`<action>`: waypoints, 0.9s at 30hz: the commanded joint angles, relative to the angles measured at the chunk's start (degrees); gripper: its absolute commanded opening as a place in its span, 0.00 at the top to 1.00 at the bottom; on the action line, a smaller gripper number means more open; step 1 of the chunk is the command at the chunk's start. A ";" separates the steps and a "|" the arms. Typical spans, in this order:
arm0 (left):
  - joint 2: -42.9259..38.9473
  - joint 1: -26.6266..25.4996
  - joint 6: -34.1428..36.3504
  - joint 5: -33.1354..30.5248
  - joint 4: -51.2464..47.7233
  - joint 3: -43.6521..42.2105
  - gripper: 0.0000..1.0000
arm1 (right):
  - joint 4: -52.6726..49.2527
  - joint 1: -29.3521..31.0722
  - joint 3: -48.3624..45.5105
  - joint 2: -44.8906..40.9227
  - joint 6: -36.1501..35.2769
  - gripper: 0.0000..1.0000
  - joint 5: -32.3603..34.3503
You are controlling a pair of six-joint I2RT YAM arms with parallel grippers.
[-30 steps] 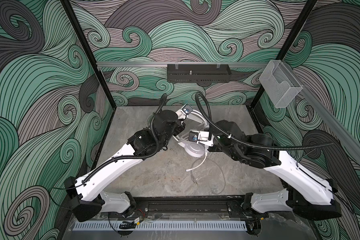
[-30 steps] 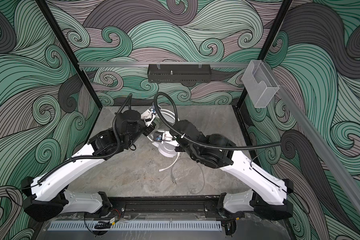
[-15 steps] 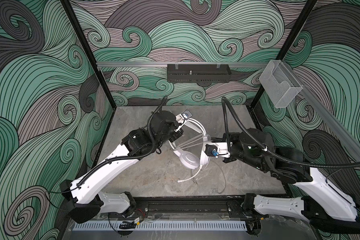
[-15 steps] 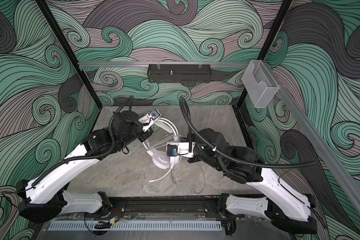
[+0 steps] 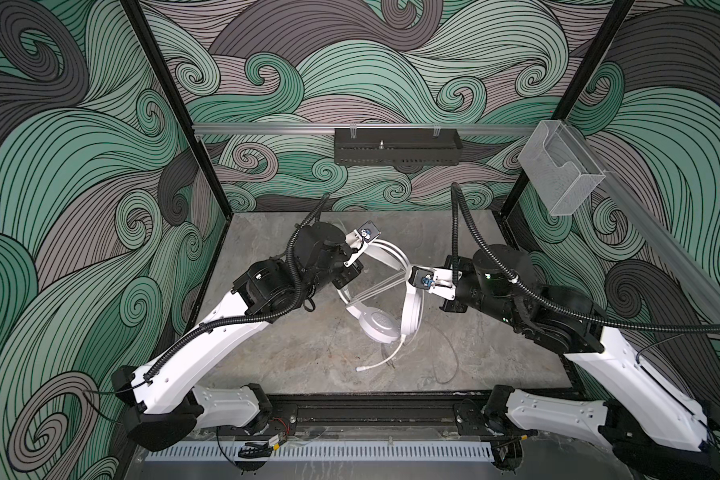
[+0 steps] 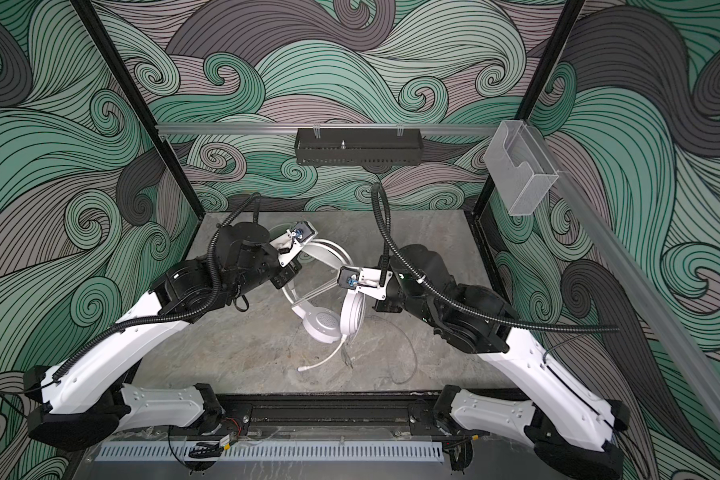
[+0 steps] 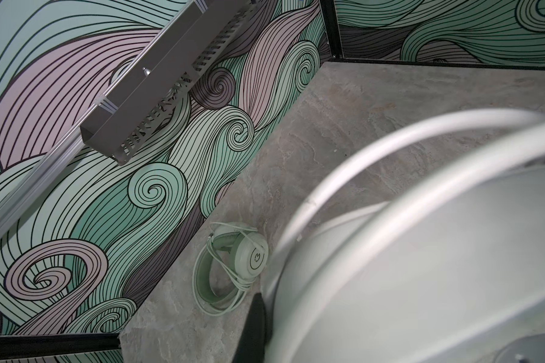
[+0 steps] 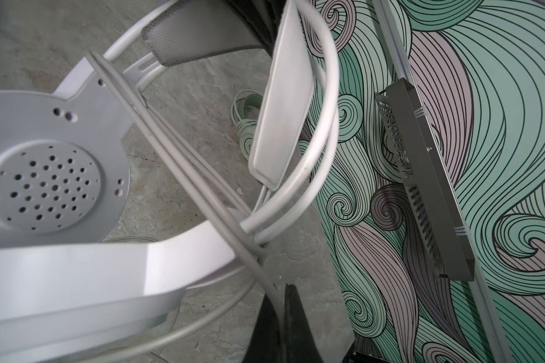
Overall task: Wrap the headphones
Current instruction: 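Pull the cable across the headset band with the right gripper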
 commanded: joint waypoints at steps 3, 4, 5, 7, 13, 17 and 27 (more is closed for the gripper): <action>-2.69 0.65 -3.77 6.74 -6.07 5.59 1.00 | 9.12 -4.56 -5.17 -4.70 7.37 0.87 -4.24; -2.49 0.57 -4.49 7.82 -6.40 6.30 1.00 | 11.19 -5.01 -6.22 -5.13 8.33 0.86 -5.66; -2.37 0.60 -5.28 8.76 -6.37 6.78 1.00 | 12.79 -5.54 -7.18 -5.32 9.30 0.85 -7.78; -2.21 0.58 -6.52 10.26 -6.32 7.74 1.00 | 15.08 -6.13 -8.08 -5.24 10.76 0.81 -10.88; -1.76 0.66 -10.25 11.91 -5.46 11.53 1.00 | 20.86 -7.63 -11.11 -5.04 15.45 0.81 -14.80; -0.77 0.70 -12.57 12.90 -5.21 15.46 1.00 | 27.62 -9.93 -15.92 -6.63 22.63 0.80 -18.61; 4.03 1.10 -18.68 13.10 -5.73 27.21 1.00 | 41.54 -14.66 -27.86 -10.46 40.43 0.77 -25.95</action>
